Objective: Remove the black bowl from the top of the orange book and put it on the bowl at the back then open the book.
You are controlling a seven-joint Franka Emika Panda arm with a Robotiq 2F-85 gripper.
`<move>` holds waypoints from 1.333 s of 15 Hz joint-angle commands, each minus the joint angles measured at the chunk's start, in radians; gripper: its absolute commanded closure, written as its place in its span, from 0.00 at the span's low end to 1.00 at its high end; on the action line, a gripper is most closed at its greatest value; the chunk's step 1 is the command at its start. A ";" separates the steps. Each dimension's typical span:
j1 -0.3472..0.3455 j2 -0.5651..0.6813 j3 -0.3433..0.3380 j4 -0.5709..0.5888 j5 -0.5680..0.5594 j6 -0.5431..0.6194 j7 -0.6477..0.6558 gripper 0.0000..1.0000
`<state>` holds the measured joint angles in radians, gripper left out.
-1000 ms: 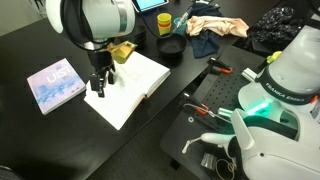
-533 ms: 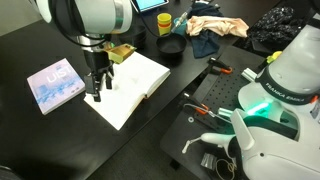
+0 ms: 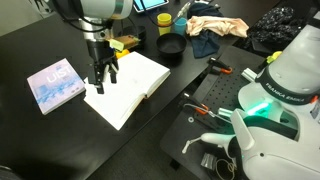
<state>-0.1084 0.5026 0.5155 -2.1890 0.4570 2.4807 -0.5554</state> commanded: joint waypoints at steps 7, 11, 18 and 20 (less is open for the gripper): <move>0.115 -0.258 -0.258 -0.064 -0.172 -0.176 0.285 0.00; 0.168 -0.328 -0.318 -0.086 -0.280 -0.227 0.429 0.00; 0.241 -0.411 -0.337 -0.142 -0.409 -0.238 0.645 0.00; 0.252 -0.427 -0.336 -0.155 -0.432 -0.239 0.690 0.00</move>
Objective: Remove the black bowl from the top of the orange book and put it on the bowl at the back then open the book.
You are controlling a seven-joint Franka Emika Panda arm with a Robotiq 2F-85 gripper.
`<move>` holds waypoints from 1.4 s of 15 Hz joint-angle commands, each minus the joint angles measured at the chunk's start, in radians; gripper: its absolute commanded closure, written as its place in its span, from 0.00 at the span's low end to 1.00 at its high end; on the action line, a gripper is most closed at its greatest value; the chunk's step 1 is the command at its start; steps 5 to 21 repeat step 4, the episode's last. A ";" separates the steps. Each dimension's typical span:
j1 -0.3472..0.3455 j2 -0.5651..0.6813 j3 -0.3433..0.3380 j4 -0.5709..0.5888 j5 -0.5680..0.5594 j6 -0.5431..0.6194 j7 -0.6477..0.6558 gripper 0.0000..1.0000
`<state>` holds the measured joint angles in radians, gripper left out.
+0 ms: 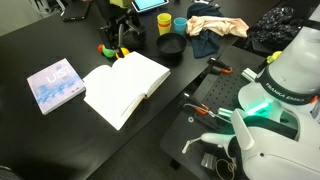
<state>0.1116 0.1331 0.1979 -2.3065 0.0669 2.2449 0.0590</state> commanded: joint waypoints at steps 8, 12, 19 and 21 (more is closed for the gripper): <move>0.030 -0.018 -0.015 -0.019 -0.022 -0.002 0.048 0.00; 0.030 -0.018 -0.015 -0.019 -0.022 -0.002 0.048 0.00; 0.030 -0.018 -0.015 -0.019 -0.022 -0.002 0.048 0.00; 0.030 -0.018 -0.015 -0.019 -0.022 -0.002 0.048 0.00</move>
